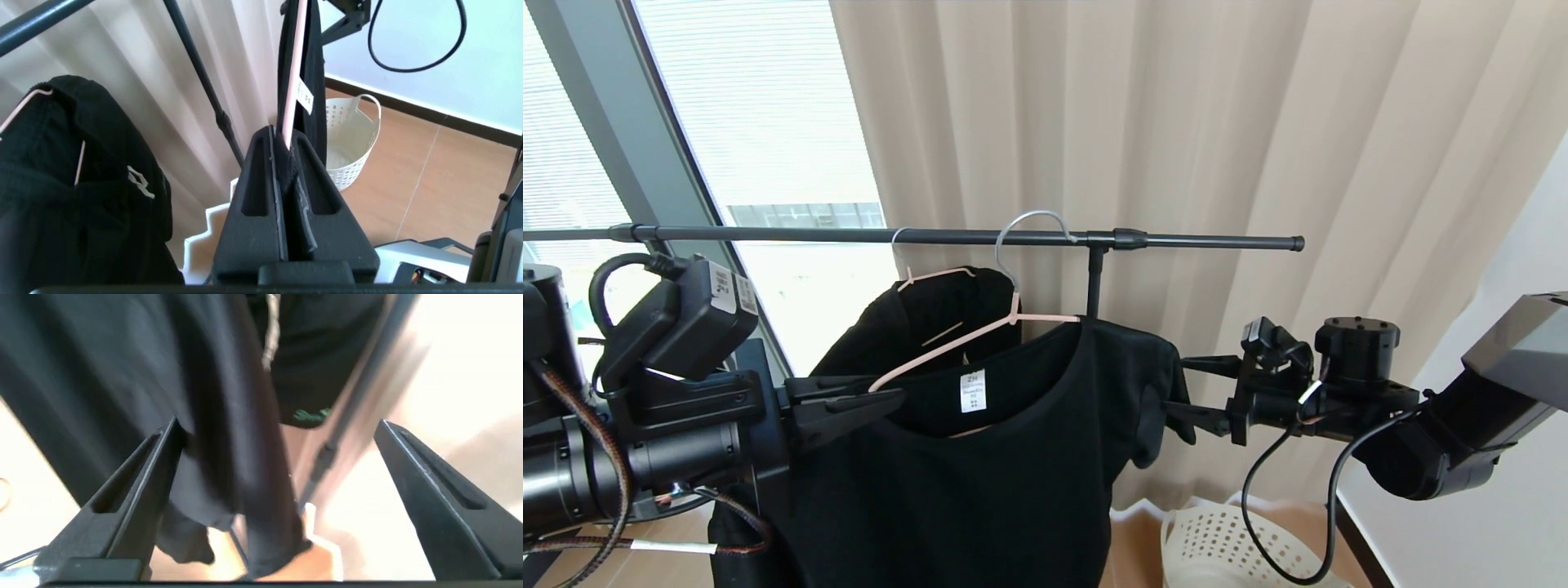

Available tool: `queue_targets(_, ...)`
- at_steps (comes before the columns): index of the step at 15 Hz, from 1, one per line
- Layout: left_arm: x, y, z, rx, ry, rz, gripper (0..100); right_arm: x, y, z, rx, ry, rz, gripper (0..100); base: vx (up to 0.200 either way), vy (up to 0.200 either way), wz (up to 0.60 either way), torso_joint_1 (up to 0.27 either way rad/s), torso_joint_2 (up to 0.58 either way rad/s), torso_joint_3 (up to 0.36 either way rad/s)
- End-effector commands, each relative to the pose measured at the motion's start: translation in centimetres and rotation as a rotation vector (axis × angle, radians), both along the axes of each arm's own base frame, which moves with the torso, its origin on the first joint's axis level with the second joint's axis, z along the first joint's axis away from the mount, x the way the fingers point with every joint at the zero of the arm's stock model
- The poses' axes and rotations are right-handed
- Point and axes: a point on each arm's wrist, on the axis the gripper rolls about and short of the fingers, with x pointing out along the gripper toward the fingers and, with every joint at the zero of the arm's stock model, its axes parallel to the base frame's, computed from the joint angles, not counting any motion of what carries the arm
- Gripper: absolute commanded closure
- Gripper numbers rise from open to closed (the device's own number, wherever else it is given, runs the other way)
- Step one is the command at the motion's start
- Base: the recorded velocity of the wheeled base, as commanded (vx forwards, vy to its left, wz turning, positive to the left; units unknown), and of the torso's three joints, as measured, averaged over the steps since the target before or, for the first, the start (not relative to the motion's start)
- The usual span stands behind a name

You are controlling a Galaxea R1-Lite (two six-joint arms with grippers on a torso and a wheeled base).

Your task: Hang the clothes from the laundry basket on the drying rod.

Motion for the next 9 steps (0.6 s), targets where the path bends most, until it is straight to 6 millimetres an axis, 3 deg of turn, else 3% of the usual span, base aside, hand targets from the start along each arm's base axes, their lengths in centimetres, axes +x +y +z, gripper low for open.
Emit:
queue_targets(1, 0.2, 0.2, 0.1, -0.001, -0.002, 0.011, 100, 0.4, -0.2, -0.5, -0.003, 0.008, -0.009, 100, 0.000, 0.000, 0.00, 0.000, 0.00, 0.000)
queue_targets(9, -0.6, 0.8, 0.1, -0.004, -0.012, 0.031, 100, 1.6, -2.4, 0.4, 0.004, -0.031, -0.072, 100, 0.000, 0.000, 0.00, 0.000, 0.00, 0.000)
